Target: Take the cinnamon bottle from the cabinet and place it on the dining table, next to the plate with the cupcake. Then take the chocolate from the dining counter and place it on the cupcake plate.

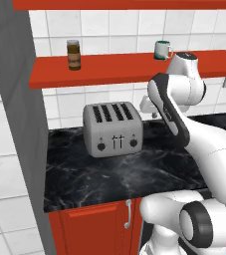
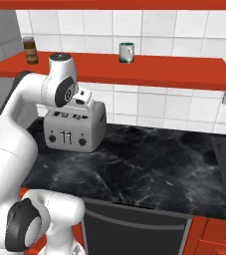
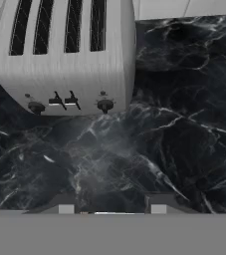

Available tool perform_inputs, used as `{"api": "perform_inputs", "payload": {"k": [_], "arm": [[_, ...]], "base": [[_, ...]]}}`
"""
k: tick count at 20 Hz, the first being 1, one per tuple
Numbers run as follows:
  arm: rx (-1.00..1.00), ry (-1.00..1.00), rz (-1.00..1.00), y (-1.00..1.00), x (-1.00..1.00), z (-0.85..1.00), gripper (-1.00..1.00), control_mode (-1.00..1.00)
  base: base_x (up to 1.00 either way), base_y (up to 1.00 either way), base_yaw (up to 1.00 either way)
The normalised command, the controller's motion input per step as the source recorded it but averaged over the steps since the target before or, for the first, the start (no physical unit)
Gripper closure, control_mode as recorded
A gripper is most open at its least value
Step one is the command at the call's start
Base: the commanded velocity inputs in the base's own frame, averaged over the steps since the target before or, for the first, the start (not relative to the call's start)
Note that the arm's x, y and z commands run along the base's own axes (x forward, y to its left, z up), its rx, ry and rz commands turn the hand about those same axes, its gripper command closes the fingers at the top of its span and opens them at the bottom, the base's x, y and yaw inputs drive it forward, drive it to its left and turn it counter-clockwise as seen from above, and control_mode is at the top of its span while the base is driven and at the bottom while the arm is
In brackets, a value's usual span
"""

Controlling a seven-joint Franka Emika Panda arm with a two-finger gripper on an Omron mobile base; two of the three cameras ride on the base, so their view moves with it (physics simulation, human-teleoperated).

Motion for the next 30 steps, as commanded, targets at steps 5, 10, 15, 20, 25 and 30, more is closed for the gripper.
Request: {"api": "perform_inputs", "payload": {"k": [5,10,15,20,25,30], "arm": [[0.00,0.00,0.00,0.00,0.04,0.00,-1.00,-1.00],[-0.04,-0.05,0.01,0.02,0.03,0.07,-1.00,-1.00],[-0.15,-0.21,0.07,0.28,0.06,0.40,-1.00,-1.00],[-0.06,-0.17,0.12,0.56,0.28,0.48,-1.00,-1.00],[-0.03,-0.10,0.11,0.85,0.40,0.55,-1.00,-1.00],[0.00,-0.06,0.09,0.97,0.53,0.53,-1.00,-1.00]], "base": [[0.00,0.00,0.00],[0.00,0.00,0.00],[0.00,0.00,0.00],[0.00,0.00,0.00],[0.00,0.00,0.00],[0.00,0.00,0.00]]}}
